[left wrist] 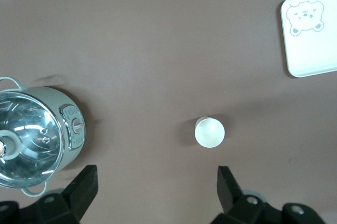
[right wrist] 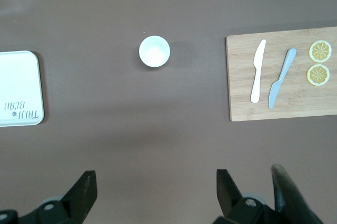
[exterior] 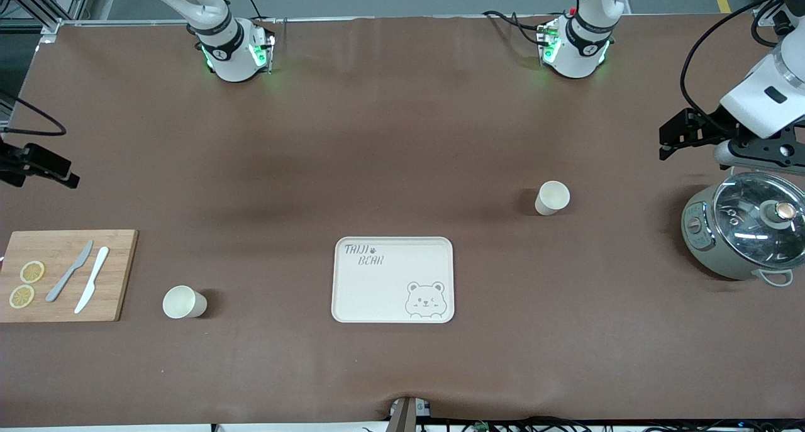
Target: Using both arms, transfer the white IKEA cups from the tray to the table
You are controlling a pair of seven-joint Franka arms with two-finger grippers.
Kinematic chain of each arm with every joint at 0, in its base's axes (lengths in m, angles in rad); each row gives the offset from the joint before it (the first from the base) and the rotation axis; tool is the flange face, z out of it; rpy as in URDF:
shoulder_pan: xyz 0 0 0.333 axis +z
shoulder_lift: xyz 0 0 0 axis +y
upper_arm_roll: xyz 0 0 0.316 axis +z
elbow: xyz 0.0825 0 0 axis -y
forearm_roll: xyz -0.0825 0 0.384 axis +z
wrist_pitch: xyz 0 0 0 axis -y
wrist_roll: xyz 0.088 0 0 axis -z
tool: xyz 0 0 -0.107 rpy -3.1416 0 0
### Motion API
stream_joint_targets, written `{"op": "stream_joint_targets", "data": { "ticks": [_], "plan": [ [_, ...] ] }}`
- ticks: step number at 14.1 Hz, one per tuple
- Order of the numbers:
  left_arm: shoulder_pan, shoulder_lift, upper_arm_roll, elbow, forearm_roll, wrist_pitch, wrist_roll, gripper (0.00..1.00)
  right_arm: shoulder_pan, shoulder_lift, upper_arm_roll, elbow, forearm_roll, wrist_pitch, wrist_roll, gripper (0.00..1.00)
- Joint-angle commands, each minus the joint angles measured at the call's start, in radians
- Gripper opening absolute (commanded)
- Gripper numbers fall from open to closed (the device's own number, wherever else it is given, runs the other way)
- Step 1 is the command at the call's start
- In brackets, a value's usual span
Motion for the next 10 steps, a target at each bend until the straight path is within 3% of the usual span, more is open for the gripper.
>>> {"op": "stream_joint_targets", "data": {
  "ticks": [1,10],
  "plan": [
    [0.018,-0.002,-0.003,-0.002,0.009,-0.008,-0.003,1.0,0.004,-0.11,0.007,-0.167,-0.021,0.078,0.022,1.0],
    [0.027,0.004,-0.003,0.0,-0.042,-0.006,-0.06,1.0,0.004,-0.143,0.014,-0.2,-0.021,0.07,0.019,1.0]
  ]
}}
